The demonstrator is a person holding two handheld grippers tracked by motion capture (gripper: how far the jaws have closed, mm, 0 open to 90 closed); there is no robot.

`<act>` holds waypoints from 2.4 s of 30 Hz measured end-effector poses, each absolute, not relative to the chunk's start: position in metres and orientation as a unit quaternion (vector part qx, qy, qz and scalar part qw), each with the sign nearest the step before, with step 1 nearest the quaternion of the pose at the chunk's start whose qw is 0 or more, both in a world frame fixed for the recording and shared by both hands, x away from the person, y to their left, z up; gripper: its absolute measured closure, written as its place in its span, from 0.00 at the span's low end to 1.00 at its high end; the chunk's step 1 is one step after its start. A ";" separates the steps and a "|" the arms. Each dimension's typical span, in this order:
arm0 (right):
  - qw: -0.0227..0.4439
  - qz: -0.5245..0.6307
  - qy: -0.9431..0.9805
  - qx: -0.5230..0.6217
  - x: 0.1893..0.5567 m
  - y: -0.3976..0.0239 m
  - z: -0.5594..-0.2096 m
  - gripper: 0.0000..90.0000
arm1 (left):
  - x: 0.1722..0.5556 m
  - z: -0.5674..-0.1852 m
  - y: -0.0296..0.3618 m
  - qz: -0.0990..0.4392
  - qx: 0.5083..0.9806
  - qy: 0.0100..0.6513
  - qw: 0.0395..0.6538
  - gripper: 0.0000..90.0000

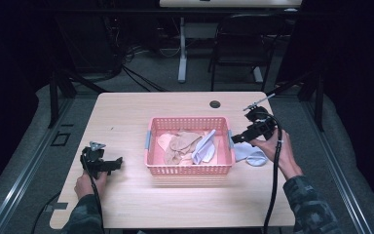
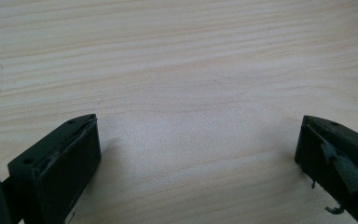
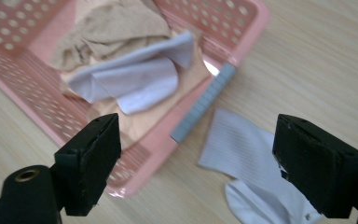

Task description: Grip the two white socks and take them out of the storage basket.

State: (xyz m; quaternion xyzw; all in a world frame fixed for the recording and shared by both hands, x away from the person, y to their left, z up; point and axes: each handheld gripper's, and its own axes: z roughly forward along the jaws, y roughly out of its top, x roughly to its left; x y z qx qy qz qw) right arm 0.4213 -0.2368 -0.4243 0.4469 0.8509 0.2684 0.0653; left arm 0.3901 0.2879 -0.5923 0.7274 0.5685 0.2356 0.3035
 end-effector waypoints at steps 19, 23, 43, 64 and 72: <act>0.044 0.228 0.872 0.430 0.435 -0.176 -0.442 0.05 | 0.390 -0.592 0.288 0.235 0.727 0.569 0.304 0.00; 0.042 0.213 0.876 0.432 0.436 -0.166 -0.450 0.05 | 0.390 -0.592 0.288 0.235 0.728 0.568 0.303 0.00; 0.004 0.181 0.870 0.458 0.454 -0.126 -0.489 0.04 | 0.390 -0.592 0.288 0.235 0.727 0.569 0.304 0.00; -0.016 0.145 0.861 0.487 0.464 -0.109 -0.520 0.27 | 0.390 -0.592 0.288 0.235 0.728 0.568 0.303 0.00; -0.012 0.149 0.858 0.491 0.463 -0.106 -0.522 0.68 | 0.390 -0.592 0.288 0.235 0.728 0.568 0.303 0.00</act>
